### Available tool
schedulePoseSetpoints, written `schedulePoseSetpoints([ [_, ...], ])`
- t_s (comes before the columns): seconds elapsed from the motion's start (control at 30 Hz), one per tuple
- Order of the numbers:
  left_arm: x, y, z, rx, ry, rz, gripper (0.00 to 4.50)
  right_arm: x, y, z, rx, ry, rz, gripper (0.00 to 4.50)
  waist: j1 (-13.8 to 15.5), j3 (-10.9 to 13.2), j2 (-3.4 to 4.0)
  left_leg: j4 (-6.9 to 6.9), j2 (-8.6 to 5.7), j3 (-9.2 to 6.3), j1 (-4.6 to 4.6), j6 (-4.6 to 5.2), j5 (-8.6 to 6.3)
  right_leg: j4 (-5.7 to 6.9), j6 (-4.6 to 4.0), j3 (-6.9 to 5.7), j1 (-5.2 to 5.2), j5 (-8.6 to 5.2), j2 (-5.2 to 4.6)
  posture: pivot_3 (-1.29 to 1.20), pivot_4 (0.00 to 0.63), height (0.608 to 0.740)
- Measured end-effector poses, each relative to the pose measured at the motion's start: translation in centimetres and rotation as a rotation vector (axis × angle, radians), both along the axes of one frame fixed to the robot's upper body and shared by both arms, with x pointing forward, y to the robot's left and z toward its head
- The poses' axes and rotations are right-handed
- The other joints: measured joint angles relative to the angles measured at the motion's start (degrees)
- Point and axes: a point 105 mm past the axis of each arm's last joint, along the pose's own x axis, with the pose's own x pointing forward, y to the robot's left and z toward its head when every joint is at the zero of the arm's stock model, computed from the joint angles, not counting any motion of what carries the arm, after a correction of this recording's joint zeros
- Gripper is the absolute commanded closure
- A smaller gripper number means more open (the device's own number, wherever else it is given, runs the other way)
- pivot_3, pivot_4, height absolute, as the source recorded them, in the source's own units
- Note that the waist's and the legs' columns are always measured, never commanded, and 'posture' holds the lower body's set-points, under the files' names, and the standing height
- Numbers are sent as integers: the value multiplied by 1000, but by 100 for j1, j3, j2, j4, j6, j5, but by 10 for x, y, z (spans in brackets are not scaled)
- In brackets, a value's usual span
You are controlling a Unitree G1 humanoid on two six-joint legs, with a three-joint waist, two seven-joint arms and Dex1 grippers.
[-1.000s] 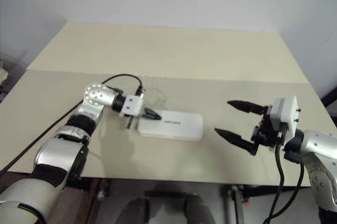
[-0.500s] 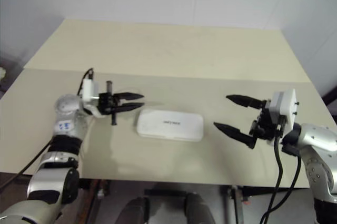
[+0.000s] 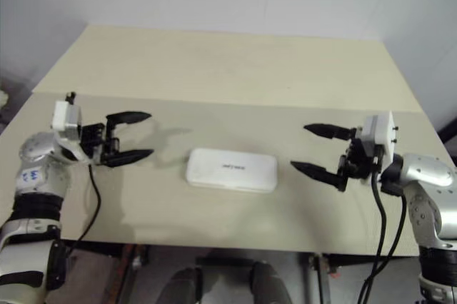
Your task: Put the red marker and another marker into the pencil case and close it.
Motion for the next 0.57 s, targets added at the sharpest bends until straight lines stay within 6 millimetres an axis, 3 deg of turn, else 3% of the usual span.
schedulePoseSetpoints([
  [0.33,-19,50,6,150,42,108,43,12,-14,5,-48,-11,-34,0,-103,16,26,-46,7,3,4,-2,-1,0,-24,-8,-17,-22,-1,0,150,740],
  [0.57,-21,45,-2,130,41,84,43,16,-6,4,-53,-10,-7,0,-112,25,35,-35,6,3,2,-2,-1,4,-22,-9,-16,-21,-1,0,150,740],
])
